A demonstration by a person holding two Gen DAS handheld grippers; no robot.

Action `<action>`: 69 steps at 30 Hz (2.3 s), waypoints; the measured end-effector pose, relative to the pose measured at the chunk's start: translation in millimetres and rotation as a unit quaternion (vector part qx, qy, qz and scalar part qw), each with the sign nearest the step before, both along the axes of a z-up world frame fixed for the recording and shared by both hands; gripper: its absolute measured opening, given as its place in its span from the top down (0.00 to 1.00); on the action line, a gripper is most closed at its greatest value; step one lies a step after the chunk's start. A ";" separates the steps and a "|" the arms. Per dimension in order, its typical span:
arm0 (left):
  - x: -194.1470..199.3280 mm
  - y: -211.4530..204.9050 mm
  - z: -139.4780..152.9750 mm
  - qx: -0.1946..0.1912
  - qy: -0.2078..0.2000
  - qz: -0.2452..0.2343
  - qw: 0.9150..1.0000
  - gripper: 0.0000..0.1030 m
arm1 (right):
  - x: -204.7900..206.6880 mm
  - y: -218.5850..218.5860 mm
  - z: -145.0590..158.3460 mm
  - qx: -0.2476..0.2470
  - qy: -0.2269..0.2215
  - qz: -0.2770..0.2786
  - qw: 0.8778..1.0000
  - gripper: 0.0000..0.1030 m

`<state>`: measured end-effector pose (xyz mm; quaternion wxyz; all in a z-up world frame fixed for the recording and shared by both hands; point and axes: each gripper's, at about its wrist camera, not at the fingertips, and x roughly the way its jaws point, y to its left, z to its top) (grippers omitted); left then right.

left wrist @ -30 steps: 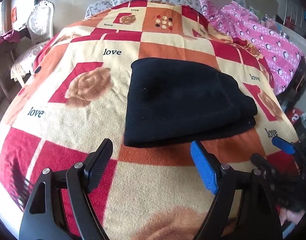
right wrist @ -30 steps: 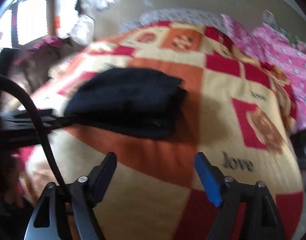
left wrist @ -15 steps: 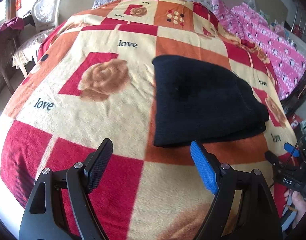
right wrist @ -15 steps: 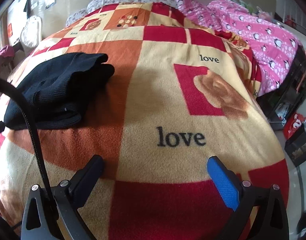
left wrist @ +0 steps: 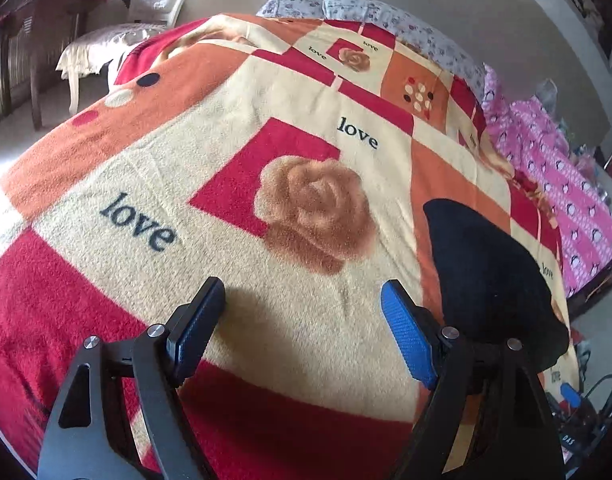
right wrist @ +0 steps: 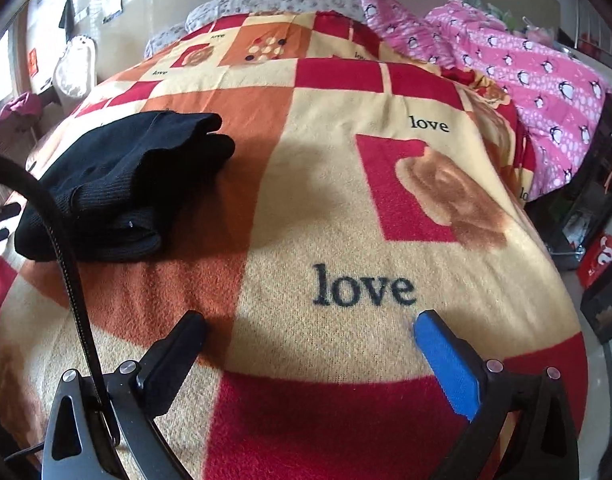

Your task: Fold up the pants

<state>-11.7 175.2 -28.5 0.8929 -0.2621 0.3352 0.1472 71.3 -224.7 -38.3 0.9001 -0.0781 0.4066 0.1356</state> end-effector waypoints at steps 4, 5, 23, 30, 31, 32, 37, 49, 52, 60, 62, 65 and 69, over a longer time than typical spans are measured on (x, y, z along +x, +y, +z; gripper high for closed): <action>1.6 -6.0 -0.1 0.020 0.010 -0.004 1.000 0.22 | 2.0 -0.9 3.5 0.001 0.000 -0.005 1.000 0.00; 0.3 -4.5 -0.6 0.014 0.006 -0.005 1.000 0.22 | 3.1 3.3 2.0 -0.003 -0.009 -0.027 1.000 0.00; -1.2 -2.2 -0.9 0.005 -0.001 -0.002 1.000 0.22 | 16.8 -4.7 7.2 0.002 0.047 -0.006 0.999 0.00; 0.0 -3.7 -0.9 0.012 0.002 0.001 1.000 0.22 | 41.6 -31.1 3.9 -0.008 0.061 0.026 0.998 0.00; -0.9 -2.0 -1.0 0.006 -0.002 0.002 1.000 0.22 | 40.5 -26.1 3.3 -0.019 0.054 0.026 0.998 0.00; -3.0 1.6 -1.5 -0.007 -0.011 0.002 1.000 0.22 | 41.0 -23.9 2.3 -0.017 0.054 0.023 0.998 0.00; -10.1 14.9 -2.8 -0.058 -0.044 0.013 0.997 0.22 | 41.1 -26.6 1.9 -0.014 0.057 0.020 0.998 0.00; -9.0 12.2 -1.5 -0.053 -0.032 -0.003 0.998 0.22 | 41.3 -24.7 3.7 -0.016 0.058 0.019 0.998 0.00; -8.6 10.4 -1.1 -0.044 -0.026 -0.003 0.999 0.22 | 41.7 -24.3 3.6 -0.017 0.059 0.019 0.998 0.00; 6.0 -11.9 -0.7 0.036 0.030 0.002 0.999 0.21 | 39.6 -25.1 3.7 -0.015 0.057 0.019 0.998 0.00; 6.3 -10.1 -0.8 0.033 0.033 -0.005 0.999 0.21 | 39.8 -24.7 3.8 -0.015 0.057 0.018 0.998 0.00; -1.7 0.7 -0.9 -0.007 0.004 -0.010 1.000 0.21 | 39.7 -25.6 4.0 -0.015 0.058 0.018 0.998 0.00; -18.1 25.7 -6.8 -0.103 -0.066 -0.010 0.992 0.21 | 39.5 -25.9 3.6 -0.015 0.058 0.018 0.998 0.00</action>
